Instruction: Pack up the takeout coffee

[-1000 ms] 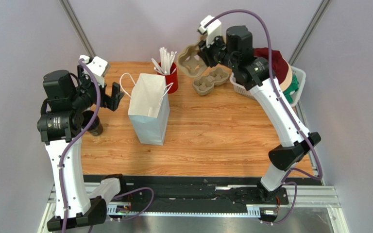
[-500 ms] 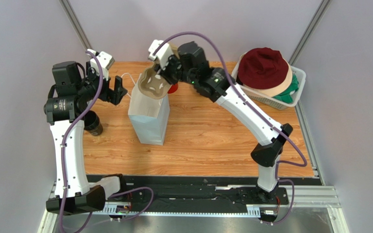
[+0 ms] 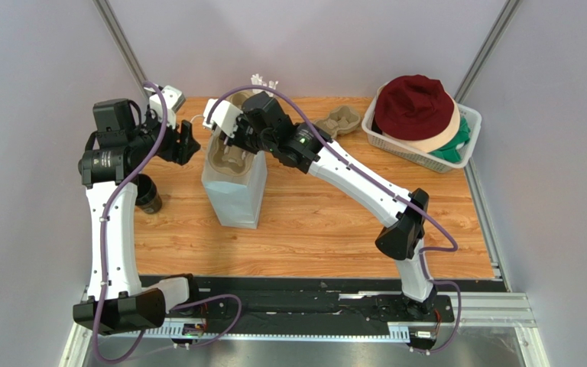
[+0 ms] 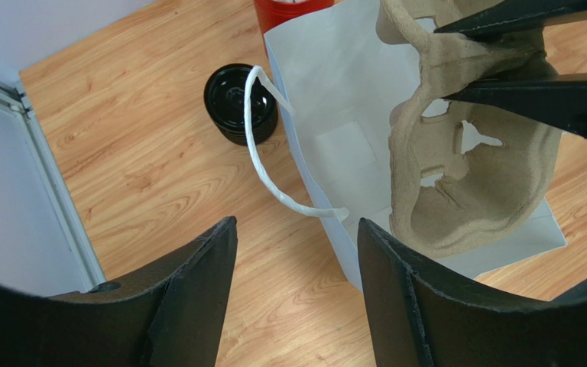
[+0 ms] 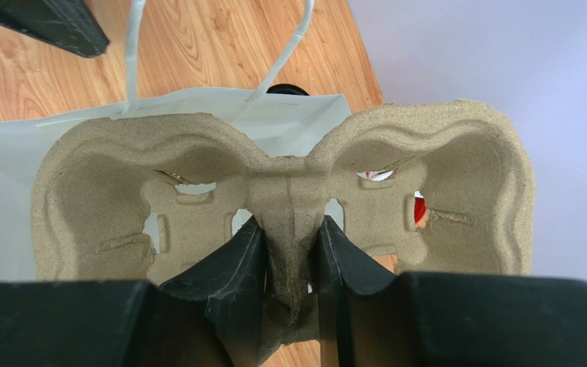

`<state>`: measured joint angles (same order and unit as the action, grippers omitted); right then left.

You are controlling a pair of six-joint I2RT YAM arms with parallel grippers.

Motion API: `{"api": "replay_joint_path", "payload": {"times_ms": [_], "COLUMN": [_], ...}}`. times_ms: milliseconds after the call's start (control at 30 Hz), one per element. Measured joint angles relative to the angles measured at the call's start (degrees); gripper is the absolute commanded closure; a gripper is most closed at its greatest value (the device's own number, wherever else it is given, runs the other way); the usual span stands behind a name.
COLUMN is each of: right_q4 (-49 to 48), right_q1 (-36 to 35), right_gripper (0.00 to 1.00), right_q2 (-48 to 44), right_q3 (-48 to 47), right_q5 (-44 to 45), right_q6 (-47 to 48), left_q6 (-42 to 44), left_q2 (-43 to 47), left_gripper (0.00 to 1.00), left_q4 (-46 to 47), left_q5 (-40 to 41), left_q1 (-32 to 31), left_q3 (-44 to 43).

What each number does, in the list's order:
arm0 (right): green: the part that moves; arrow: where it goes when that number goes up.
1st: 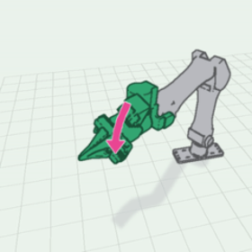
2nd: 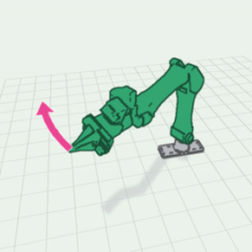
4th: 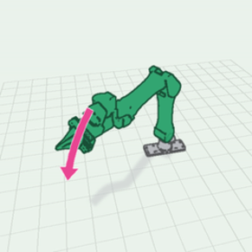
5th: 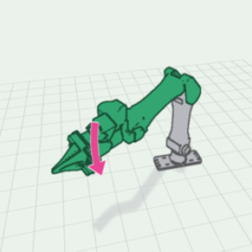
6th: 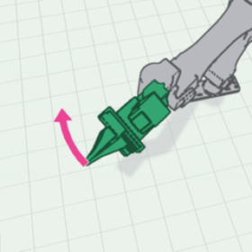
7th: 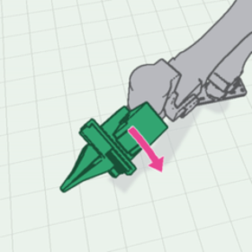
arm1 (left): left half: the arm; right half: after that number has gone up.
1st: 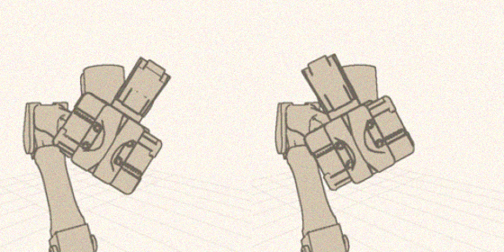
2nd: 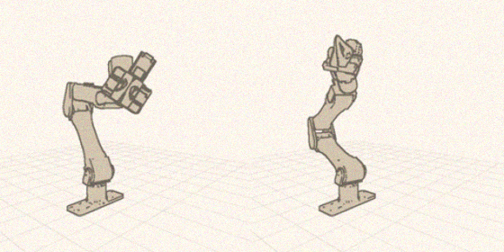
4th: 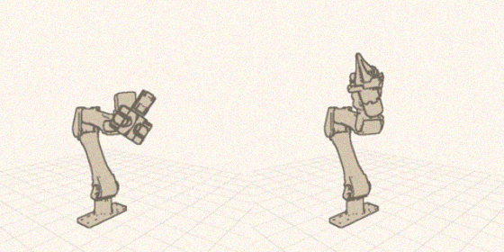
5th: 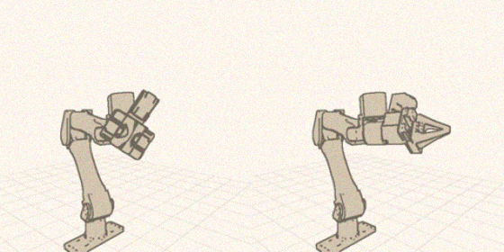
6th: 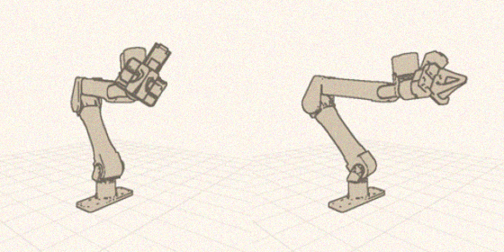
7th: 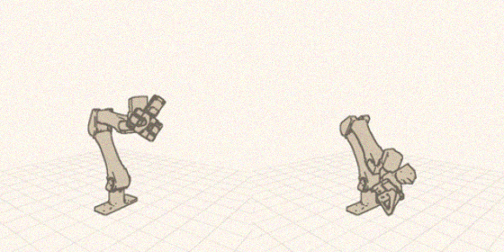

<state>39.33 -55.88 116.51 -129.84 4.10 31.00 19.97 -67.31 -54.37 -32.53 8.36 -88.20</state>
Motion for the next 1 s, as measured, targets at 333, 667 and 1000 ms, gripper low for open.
{"api": "replay_joint_path", "payload": {"times_ms": [333,667,1000], "right_q4": [2.14,4.79,6.97], "right_q1": [-1.66,-2.23,-2.23], "right_gripper": [0.74,0.75,0.76], "right_q2": [0.52,3.06,3.85], "right_q3": [0.02,0.02,0.02], "right_q5": [1.44,1.11,-1.44], "right_q6": [2.69,2.64,0.90], "left_q6": [0.04,-0.07,-0.33], "left_q2": [-0.48,0.02,3.63], "left_gripper": [0.58,0.74,0.84], "left_q4": [1.42,1.84,3.02], "left_q5": [-0.09,-0.11,0.00], "left_q1": [-1.27,-3.80,-3.85], "left_q3": [2.01,4.20,8.46]}}
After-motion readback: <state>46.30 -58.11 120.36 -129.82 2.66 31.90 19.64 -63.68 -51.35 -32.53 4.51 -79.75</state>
